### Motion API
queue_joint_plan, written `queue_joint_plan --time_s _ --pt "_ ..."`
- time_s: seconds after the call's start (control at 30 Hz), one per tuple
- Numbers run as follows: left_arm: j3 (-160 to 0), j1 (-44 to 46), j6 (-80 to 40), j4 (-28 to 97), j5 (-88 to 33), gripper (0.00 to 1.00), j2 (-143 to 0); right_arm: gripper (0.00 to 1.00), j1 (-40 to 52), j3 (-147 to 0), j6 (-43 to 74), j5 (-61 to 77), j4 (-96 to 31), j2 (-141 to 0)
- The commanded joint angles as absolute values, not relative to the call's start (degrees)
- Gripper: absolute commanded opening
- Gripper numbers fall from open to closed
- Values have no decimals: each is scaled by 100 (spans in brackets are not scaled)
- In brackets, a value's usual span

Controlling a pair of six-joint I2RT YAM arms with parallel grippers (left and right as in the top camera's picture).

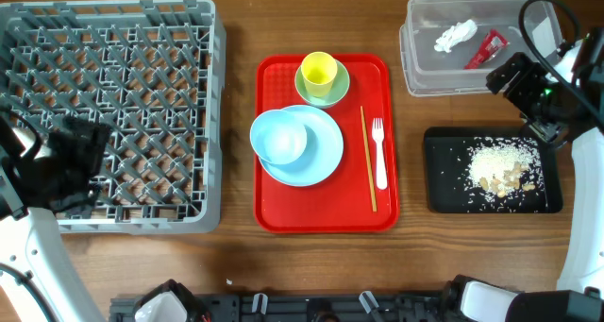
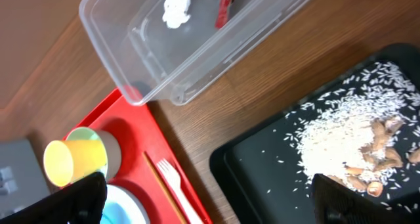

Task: Sort waste into correct bins and load items into the dishwasher rack

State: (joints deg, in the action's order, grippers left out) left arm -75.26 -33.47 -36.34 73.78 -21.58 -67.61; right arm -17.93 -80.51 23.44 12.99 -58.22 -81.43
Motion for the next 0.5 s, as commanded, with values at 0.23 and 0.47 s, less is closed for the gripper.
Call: queue_joint_plan --time_s 0.23,0.47 --pt "-7607 746 -3107 6890 -3293 100 -6783 100 -1802 -8077 2270 1509 -5808 -8117" --pt "-7612 3667 -3671 6051 -652 100 -7996 100 -1802 -8077 2265 1509 -5808 -8117"
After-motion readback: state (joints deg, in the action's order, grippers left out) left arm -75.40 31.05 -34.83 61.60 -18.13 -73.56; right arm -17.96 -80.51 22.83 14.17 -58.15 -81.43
